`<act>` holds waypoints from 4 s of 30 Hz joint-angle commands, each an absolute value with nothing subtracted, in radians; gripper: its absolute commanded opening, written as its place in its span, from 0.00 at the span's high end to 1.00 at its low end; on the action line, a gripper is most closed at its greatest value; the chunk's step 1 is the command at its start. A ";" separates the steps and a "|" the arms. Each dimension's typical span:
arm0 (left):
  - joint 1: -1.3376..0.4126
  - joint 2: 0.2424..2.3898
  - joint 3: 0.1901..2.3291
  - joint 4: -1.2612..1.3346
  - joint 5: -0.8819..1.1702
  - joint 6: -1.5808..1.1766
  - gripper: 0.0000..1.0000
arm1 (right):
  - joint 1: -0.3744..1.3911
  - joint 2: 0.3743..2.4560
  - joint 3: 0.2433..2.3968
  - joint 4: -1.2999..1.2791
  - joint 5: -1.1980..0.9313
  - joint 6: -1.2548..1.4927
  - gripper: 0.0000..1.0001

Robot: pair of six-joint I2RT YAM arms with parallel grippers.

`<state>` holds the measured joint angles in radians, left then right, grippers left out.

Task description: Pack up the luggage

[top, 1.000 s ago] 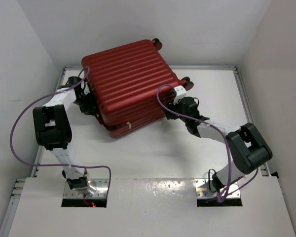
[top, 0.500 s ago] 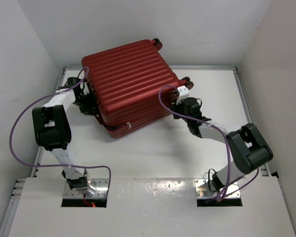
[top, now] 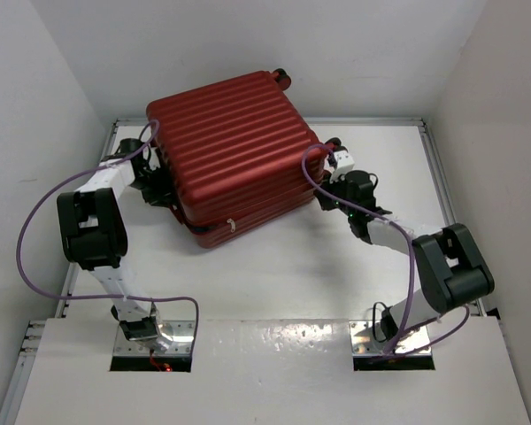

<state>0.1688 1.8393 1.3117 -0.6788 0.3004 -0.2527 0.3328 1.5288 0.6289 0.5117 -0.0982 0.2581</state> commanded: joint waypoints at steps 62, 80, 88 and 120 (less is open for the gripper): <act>0.344 2.323 2.044 -0.735 0.293 0.393 1.00 | -0.009 2.774 2.047 0.864 -0.316 0.528 1.00; 0.276 1.910 2.025 -0.600 0.244 0.224 0.01 | -0.086 2.582 1.973 0.387 -0.532 0.610 0.65; 0.189 1.763 1.866 -0.565 0.069 0.242 0.01 | -0.060 2.689 2.171 0.098 -0.777 0.690 0.87; 0.460 1.395 1.399 -0.621 0.300 -0.139 0.01 | 0.287 2.053 1.019 0.063 -1.098 0.738 1.00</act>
